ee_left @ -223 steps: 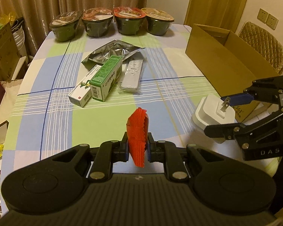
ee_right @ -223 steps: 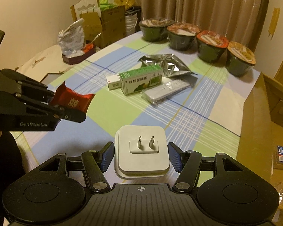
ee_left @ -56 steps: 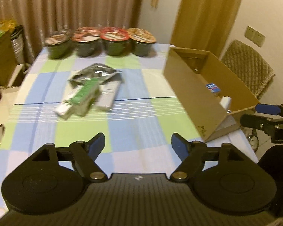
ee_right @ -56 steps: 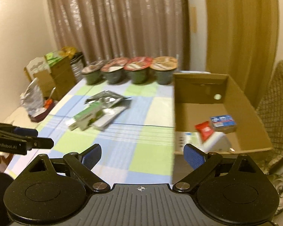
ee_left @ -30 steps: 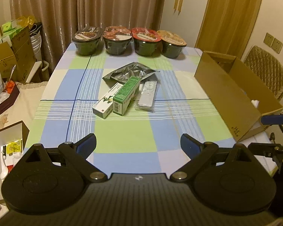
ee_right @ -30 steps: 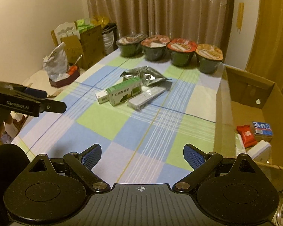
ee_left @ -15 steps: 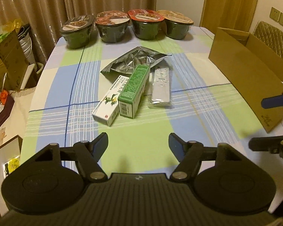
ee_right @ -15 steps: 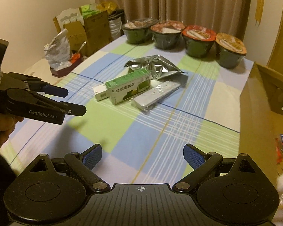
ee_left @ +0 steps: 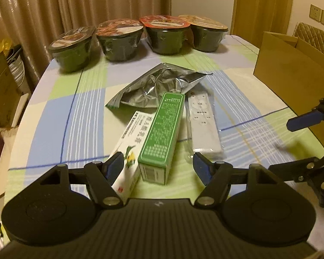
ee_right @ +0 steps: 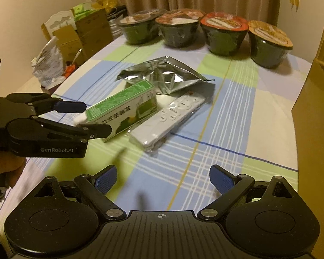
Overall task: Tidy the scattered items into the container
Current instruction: 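Grasp the green medicine box with the left gripper while the right grasps the bagged white remote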
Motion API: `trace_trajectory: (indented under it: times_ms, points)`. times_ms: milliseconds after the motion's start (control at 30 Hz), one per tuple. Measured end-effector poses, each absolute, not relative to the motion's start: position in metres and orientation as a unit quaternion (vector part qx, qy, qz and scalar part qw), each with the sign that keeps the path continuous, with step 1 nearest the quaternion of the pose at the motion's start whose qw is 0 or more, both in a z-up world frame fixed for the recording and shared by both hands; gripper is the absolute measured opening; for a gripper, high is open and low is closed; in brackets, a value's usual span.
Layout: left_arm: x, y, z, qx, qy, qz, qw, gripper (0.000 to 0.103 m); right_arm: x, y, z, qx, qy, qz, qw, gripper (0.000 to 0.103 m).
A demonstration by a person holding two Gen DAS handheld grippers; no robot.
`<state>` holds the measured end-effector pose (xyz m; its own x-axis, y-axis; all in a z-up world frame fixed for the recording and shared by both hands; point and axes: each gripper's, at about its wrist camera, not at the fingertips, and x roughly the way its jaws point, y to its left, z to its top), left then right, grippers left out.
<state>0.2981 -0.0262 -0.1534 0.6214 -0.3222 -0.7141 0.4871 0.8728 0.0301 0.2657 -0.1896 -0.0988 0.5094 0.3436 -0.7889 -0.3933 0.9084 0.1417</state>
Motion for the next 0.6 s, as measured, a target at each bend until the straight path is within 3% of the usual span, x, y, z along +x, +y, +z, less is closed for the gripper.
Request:
trace_trajectory:
  times_ms: [33,67,133,433,533,600]
  points:
    - [0.299,-0.027,-0.156,0.108,0.371,-0.225,0.894,0.051,0.27,-0.189,-0.101,-0.025,0.449,0.213,0.867,0.095]
    - [0.299,-0.027,-0.158,0.104,0.371,-0.222,0.896,0.041,0.274,-0.188,-0.103,-0.022,0.451,0.215,0.866,0.085]
    - [0.295,-0.026,-0.161,0.094,0.369,-0.212,0.9,0.03,0.283,-0.184,-0.108,-0.019,0.453,0.211,0.866,0.084]
    - [0.286,-0.013,-0.166,0.051,0.365,-0.204,0.907,0.025,0.329,-0.159,-0.123,0.033,0.455,0.178,0.872,0.084]
    - [0.284,-0.012,-0.167,0.052,0.358,-0.208,0.909,0.025,0.345,-0.15,-0.131,0.04,0.469,0.16,0.867,0.076]
    - [0.284,-0.011,-0.17,0.052,0.358,-0.209,0.909,0.025,0.352,-0.146,-0.136,0.038,0.477,0.155,0.864,0.076]
